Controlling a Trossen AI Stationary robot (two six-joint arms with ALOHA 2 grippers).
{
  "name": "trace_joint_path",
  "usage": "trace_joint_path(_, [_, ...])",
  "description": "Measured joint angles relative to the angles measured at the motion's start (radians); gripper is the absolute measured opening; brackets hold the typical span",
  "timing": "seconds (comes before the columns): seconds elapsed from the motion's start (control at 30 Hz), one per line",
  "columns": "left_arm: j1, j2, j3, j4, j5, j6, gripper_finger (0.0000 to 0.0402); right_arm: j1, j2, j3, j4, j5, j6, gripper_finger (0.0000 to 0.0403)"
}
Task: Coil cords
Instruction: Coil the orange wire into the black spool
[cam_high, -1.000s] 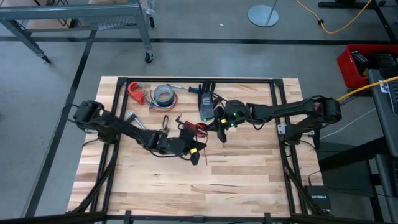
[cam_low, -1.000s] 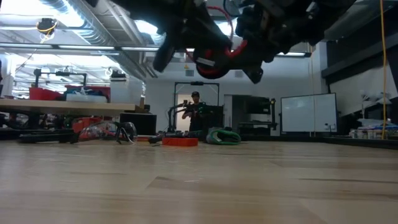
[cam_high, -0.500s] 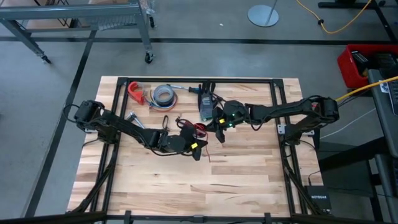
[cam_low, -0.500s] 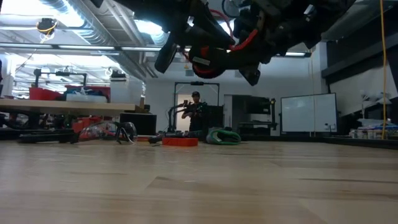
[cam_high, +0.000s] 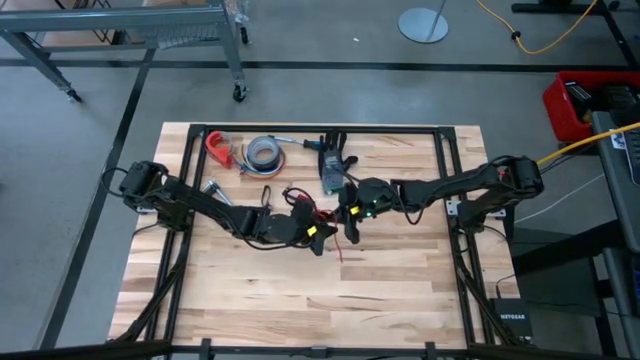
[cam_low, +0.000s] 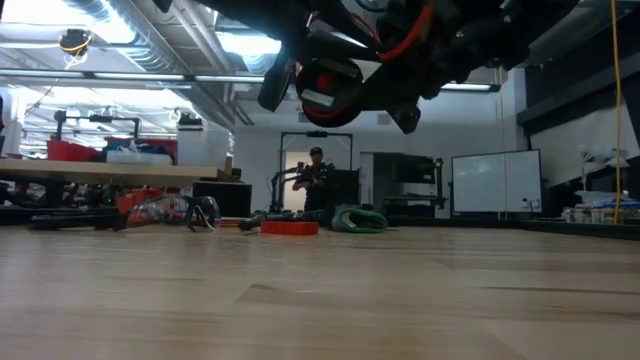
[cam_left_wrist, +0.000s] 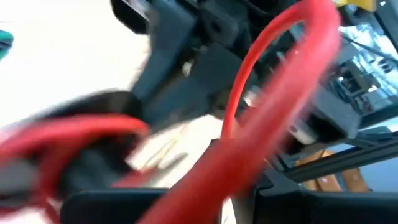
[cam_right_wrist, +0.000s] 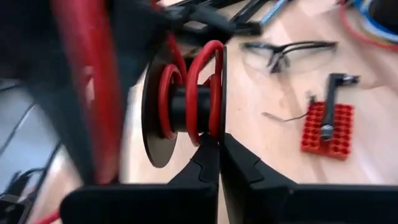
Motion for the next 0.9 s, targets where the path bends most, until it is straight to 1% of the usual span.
trace_joint_path(0.27, [-0.001, -0.001, 0.0, 0.002, 0.003, -0.031, 0.0, 0.0, 0.01, 0.0, 0.071, 0.11, 0.031, 0.0003])
trace_joint_path(0.4, [-0.001, -0.001, 0.0, -0.006, -0.001, -0.035, 0.0, 0.0, 0.01, -0.001, 0.13, 0.146, 0.048, 0.0003])
trace_joint_path(0.5, [-0.002, -0.002, 0.0, -0.021, -0.001, -0.039, 0.0, 0.0, 0.012, -0.002, 0.162, 0.154, 0.068, 0.0003])
trace_joint_path(0.67, [-0.002, -0.003, 0.0, -0.019, 0.0, -0.029, 0.0, 0.001, 0.012, -0.003, 0.165, 0.159, 0.083, 0.0003])
trace_joint_path(0.77, [-0.004, -0.004, -0.001, -0.005, 0.002, 0.02, 0.0001, 0.0, 0.012, -0.002, 0.157, 0.156, 0.083, 0.0003])
trace_joint_path(0.9, [-0.014, -0.023, -0.002, 0.032, 0.018, 0.097, 0.0013, 0.0, 0.008, 0.0, 0.156, 0.142, 0.076, 0.0003])
